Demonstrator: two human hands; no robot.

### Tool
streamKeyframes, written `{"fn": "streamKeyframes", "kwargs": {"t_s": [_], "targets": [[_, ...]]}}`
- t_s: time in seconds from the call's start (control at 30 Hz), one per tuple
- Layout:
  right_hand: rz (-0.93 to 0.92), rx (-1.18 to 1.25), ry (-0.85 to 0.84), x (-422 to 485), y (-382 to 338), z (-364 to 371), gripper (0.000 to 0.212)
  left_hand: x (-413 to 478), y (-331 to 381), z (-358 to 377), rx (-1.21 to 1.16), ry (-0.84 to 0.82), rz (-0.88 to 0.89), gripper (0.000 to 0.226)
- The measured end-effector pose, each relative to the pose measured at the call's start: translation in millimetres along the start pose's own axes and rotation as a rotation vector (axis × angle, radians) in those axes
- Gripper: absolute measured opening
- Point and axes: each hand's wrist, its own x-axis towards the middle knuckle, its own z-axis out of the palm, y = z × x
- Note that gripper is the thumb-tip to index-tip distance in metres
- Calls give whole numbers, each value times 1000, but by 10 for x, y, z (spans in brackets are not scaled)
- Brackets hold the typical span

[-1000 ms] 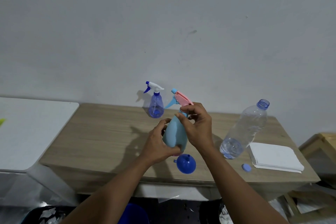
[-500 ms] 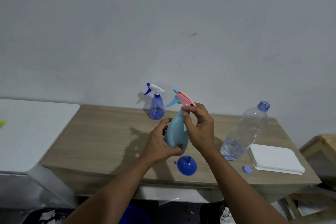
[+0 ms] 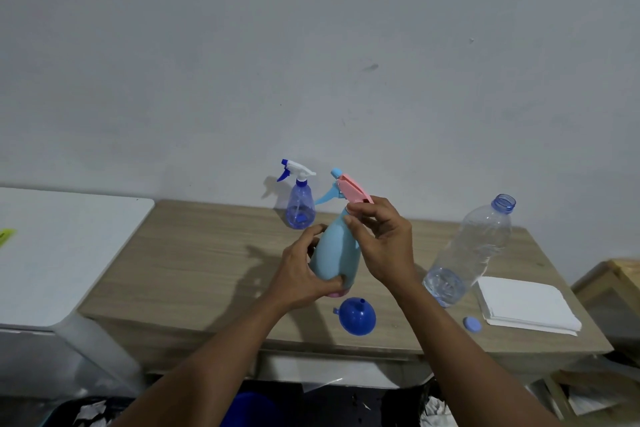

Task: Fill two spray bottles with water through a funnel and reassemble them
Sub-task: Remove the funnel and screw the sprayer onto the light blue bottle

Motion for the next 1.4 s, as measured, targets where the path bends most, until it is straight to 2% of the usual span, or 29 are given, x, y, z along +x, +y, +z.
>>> {"fn": "streamKeyframes", "kwargs": {"t_s": [0.1,0.27,0.43,0.5,0.63,0.87,1.0,1.17,1.4], "targets": [[-13,-33,19,14,-18,25,24,-9,-1,2,-13,-22,-1,90],[17,48,-39,20,-20,-33,21,-10,23,-15,-37,-9,0,87],[-7,-27,10,64,-75,34,21,1,12,-16,-53,-21,-11,90],[-3,13,-12,55,-56,8,16,-6,6,-7,-64,-21,-14,89],[47,82,-66,39,-20,-74,19,-1,4,-37,-54,-40,-7,83],[68,76,-47,80,-35,-44,13,-14,-44,-14,-72,-66,-37,86],[84,93,-108,80,-63,-79,21,11,-39,-44,-95,-49,-15,82],[119,142,-56,117,-69,-57,17,10,-22,-66,-106,-65,-11,79],[141,200,-78,184,-57,-81,18,45,-28,-83,-118,-56,-4,81]]}}
